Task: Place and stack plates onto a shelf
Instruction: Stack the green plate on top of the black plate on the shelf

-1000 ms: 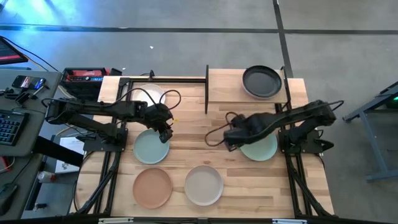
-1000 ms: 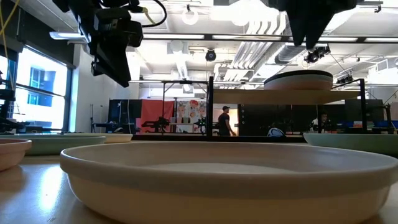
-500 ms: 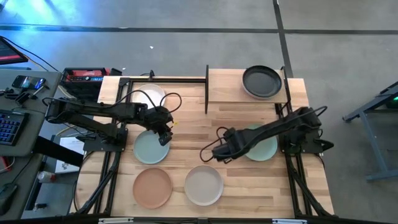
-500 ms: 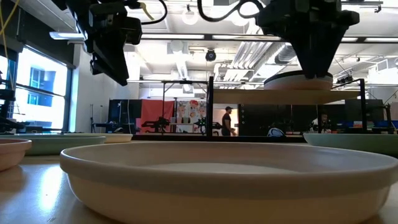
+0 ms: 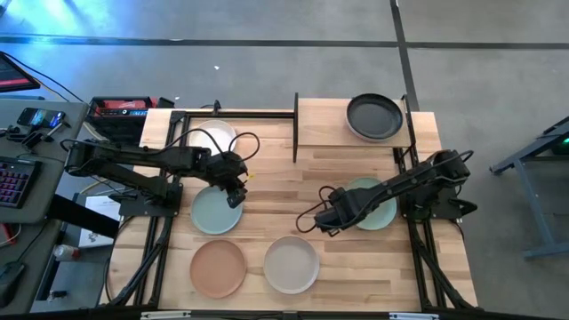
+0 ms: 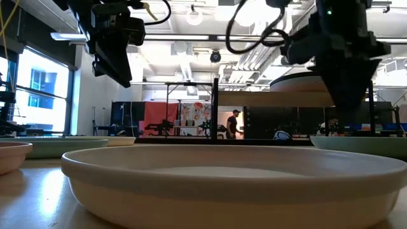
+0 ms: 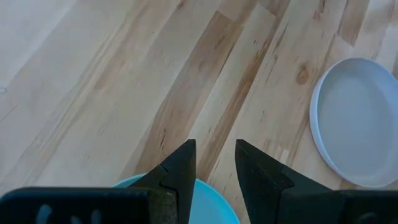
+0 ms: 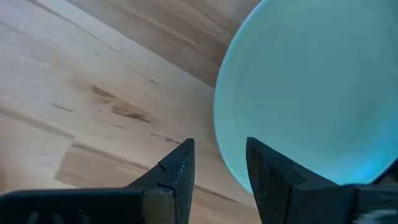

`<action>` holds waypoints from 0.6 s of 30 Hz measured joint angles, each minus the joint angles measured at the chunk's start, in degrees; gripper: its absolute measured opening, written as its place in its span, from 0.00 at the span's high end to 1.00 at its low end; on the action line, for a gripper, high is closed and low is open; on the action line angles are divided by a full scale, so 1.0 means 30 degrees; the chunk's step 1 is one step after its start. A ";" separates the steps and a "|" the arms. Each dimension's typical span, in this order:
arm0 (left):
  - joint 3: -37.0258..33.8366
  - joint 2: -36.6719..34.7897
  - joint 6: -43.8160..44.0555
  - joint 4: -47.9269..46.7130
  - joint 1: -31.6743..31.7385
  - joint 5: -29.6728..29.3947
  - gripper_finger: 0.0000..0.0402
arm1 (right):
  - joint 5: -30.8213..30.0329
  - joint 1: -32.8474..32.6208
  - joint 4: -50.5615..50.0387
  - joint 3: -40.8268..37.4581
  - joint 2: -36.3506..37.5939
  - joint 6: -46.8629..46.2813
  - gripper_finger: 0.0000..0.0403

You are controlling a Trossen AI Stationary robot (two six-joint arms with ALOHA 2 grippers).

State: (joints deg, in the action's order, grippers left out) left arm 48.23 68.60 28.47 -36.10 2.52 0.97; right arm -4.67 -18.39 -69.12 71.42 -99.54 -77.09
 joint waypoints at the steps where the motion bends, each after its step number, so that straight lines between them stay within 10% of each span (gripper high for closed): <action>1: 0.0000 0.0000 0.0000 0.0007 0.0000 -0.0028 0.75 | 0.0004 0.0040 0.0331 -0.0298 0.0059 0.0079 0.71; 18: 0.0000 0.0000 -0.0003 0.0010 0.0022 -0.1056 0.75 | 0.1548 0.0646 0.3921 -0.4560 0.0107 0.0836 0.72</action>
State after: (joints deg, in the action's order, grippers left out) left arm 48.23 68.60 28.46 -36.07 2.59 -2.20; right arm -0.02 -16.45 -57.36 57.74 -99.22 -74.58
